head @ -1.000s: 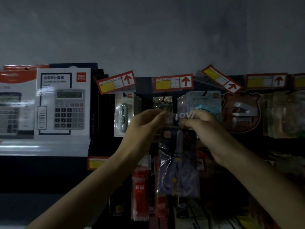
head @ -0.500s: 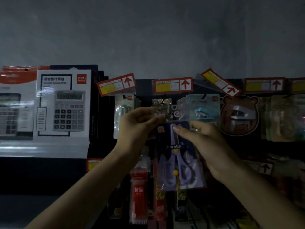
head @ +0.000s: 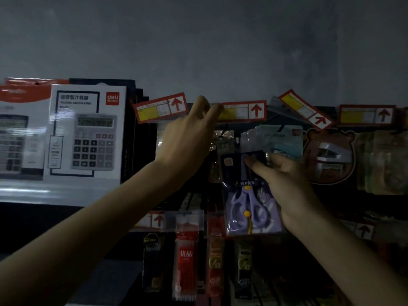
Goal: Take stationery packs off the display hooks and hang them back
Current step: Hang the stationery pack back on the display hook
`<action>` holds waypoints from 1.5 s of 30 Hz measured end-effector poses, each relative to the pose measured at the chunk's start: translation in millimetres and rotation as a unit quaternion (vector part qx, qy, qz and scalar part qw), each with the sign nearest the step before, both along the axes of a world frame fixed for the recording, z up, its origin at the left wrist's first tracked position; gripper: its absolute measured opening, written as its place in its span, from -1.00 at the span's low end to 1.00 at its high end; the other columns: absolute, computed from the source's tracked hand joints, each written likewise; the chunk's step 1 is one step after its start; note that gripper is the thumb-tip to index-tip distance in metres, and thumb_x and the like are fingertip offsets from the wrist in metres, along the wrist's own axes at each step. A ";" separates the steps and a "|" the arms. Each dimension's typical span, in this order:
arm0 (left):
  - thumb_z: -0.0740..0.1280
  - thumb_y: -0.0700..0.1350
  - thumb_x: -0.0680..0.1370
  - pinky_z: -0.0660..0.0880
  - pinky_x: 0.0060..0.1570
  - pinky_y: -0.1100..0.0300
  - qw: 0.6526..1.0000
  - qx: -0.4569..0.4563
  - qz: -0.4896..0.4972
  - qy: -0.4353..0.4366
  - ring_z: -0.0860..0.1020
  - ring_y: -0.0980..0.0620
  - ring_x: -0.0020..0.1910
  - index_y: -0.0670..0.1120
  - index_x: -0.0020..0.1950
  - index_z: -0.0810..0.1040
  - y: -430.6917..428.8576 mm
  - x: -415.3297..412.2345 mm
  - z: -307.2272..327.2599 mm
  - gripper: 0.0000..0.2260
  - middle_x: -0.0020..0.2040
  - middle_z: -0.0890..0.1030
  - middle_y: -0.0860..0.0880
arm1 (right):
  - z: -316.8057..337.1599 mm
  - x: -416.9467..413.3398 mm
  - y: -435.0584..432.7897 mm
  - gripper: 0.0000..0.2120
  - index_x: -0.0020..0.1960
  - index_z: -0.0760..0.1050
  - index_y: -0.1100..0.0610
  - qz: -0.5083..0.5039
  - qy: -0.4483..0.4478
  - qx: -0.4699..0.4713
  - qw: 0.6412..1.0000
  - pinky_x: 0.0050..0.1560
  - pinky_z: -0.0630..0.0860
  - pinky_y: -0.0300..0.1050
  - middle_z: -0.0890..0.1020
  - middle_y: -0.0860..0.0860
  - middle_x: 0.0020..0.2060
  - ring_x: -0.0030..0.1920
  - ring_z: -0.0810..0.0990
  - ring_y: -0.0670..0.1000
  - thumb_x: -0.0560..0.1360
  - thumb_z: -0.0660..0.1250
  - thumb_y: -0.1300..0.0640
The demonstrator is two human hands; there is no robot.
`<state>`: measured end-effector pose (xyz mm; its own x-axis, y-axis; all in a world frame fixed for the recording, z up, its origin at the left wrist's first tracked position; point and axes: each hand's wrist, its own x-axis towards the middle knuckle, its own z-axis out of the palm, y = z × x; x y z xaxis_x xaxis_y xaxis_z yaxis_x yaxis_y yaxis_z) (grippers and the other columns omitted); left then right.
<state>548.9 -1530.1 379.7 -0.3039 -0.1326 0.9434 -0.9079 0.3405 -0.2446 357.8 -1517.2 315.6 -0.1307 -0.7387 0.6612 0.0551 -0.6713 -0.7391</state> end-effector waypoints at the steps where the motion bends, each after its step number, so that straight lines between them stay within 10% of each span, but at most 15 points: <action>1: 0.46 -0.20 0.56 0.41 -0.35 0.21 1.000 -0.005 -0.001 -0.003 0.61 -0.09 -0.15 -0.13 0.47 0.45 0.6 0.2 1.6 -0.52 0.32 0.47 -0.17 | 1.5 0.5 -2.9 -0.89 0.03 0.70 0.07 -0.006 0.004 -0.005 1.000 0.15 0.64 0.17 0.77 0.04 -0.06 -0.01 0.75 0.10 0.53 0.48 0.08; 10: 0.32 -0.24 0.66 0.62 -0.22 -0.09 0.997 -0.048 -0.054 0.032 0.64 -0.13 -0.08 -0.08 0.31 0.62 9.4 3.2 33.9 -0.75 0.24 0.58 -0.08 | 20.5 8.2 -17.0 -0.89 0.01 0.70 0.09 -0.042 0.012 -0.027 0.999 0.11 0.66 0.20 0.77 -0.01 -0.12 -0.05 0.75 0.05 0.55 0.47 0.06; 16: 0.32 -0.13 0.68 0.28 -0.26 0.45 0.991 -0.028 -0.105 0.081 0.52 0.18 -0.14 -0.02 0.29 0.61 9.9 5.9 54.2 -0.80 0.21 0.67 0.02 | 34.0 17.1 -25.2 -0.88 -0.02 0.69 0.13 -0.030 -0.002 -0.031 0.999 0.09 0.67 0.15 0.77 0.02 -0.14 -0.05 0.74 0.09 0.55 0.48 0.07; 25: 0.33 -0.11 0.67 0.43 -0.19 0.32 0.990 -0.020 -0.116 0.076 0.54 0.17 -0.18 0.00 0.24 0.63 13.9 8.7 54.1 -0.83 0.18 0.69 0.05 | 42.5 23.8 -37.9 -0.88 -0.12 0.67 0.12 -0.030 0.016 -0.061 0.998 -0.22 0.61 -0.25 0.75 -0.06 -0.25 -0.21 0.72 -0.10 0.58 0.43 0.16; 41: 0.37 -0.07 0.64 0.63 -0.20 0.02 0.987 -0.018 -0.133 0.091 0.63 0.07 -0.14 0.00 0.19 0.63 18.4 10.9 26.6 -0.86 0.07 0.67 0.04 | 34.8 25.7 -39.1 -0.51 0.06 0.53 0.46 -0.072 0.053 0.002 0.996 -0.01 0.60 0.18 0.65 0.36 0.01 -0.01 0.66 0.33 0.56 0.45 -0.02; 45: 0.32 -0.02 0.65 0.57 -0.30 0.18 0.984 -0.011 -0.123 0.126 0.58 0.10 -0.20 -0.03 0.18 0.53 19.2 5.1 -6.6 -0.85 0.02 0.61 0.05 | 31.0 23.3 -35.8 -0.72 0.04 0.64 0.29 -0.070 0.054 0.009 0.996 -0.16 0.61 -0.09 0.71 0.12 -0.14 -0.07 0.71 0.00 0.60 0.40 0.05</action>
<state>554.0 -1510.9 373.1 -0.0798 -0.0638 0.9948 -0.8316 0.5545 -0.0311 381.0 -1553.0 346.6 -0.1623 -0.7307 0.6631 -0.1177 -0.6529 -0.7482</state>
